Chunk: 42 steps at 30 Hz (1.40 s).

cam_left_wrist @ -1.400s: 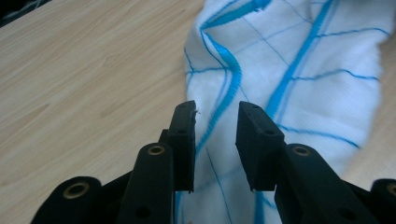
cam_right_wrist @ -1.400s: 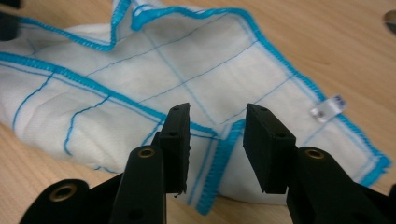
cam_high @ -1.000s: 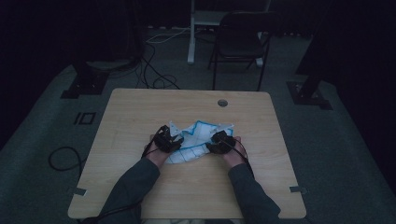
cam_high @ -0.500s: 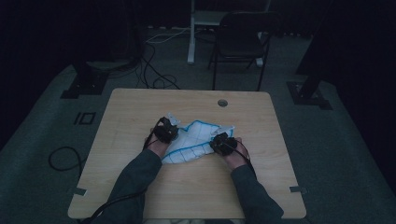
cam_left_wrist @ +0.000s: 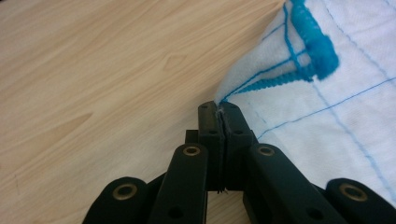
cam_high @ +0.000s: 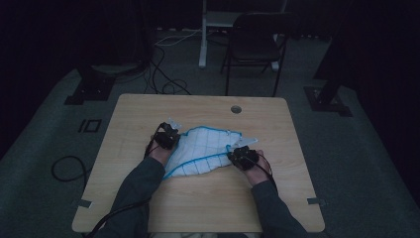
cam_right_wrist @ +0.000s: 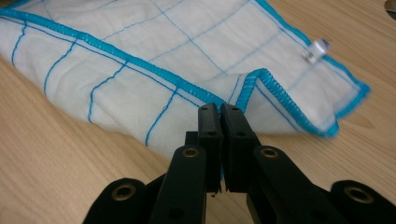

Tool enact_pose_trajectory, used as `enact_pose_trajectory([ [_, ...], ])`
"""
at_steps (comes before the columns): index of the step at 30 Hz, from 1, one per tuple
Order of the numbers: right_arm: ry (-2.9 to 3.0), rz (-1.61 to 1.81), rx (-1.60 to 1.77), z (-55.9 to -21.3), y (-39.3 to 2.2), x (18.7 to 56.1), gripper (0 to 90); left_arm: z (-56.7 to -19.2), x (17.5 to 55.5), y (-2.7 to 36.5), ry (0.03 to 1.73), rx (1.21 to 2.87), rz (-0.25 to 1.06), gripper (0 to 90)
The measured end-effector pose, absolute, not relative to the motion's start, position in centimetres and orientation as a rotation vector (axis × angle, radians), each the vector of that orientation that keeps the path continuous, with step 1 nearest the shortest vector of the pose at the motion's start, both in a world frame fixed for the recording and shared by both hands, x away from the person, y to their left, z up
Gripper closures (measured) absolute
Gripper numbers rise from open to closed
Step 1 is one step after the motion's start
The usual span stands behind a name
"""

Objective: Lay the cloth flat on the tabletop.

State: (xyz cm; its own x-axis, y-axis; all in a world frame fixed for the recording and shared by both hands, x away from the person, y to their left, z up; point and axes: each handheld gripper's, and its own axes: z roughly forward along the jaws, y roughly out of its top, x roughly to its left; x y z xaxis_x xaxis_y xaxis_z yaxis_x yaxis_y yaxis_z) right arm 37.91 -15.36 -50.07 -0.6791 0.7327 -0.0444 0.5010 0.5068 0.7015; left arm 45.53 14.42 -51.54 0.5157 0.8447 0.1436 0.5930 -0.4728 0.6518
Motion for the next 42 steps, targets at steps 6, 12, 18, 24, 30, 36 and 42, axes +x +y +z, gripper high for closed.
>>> enact_pose_trajectory([
  [6, 2.4, 0.989, 1.026, -49.7, -16.3, 36.6, 88.1, -52.2, 45.4, 16.1, 1.221, 2.205, 0.591, 88.3],
  [12, 2.392, 1.016, 1.021, -49.6, -17.2, 34.9, 87.8, -52.1, 44.9, 17.8, 1.265, 2.161, 0.59, 85.1],
  [18, 2.378, 1.058, 1.027, -49.2, -18.3, 33.7, 83.2, -51.7, 43.7, 18.0, 1.224, 2.138, 0.585, 81.6],
  [24, 2.304, 1.115, 1.114, -48.9, -19.3, 34.1, 76.8, -52.1, 42.7, 17.1, 1.167, 2.184, 0.588, 79.2],
  [30, 2.324, 1.044, 1.1, -50.3, -18.0, 34.1, 69.3, -52.7, 41.8, 16.7, 1.141, 2.195, 0.58, 78.1],
  [36, 2.33, 1.014, 1.118, -52.2, -16.9, 34.5, 66.1, -52.7, 40.4, 16.9, 1.126, 2.159, 0.565, 77.9],
  [42, 2.316, 1.027, 1.189, -54.1, -16.8, 35.8, 63.4, -52.8, 38.5, 16.5, 1.074, 2.144, 0.568, 76.8],
])
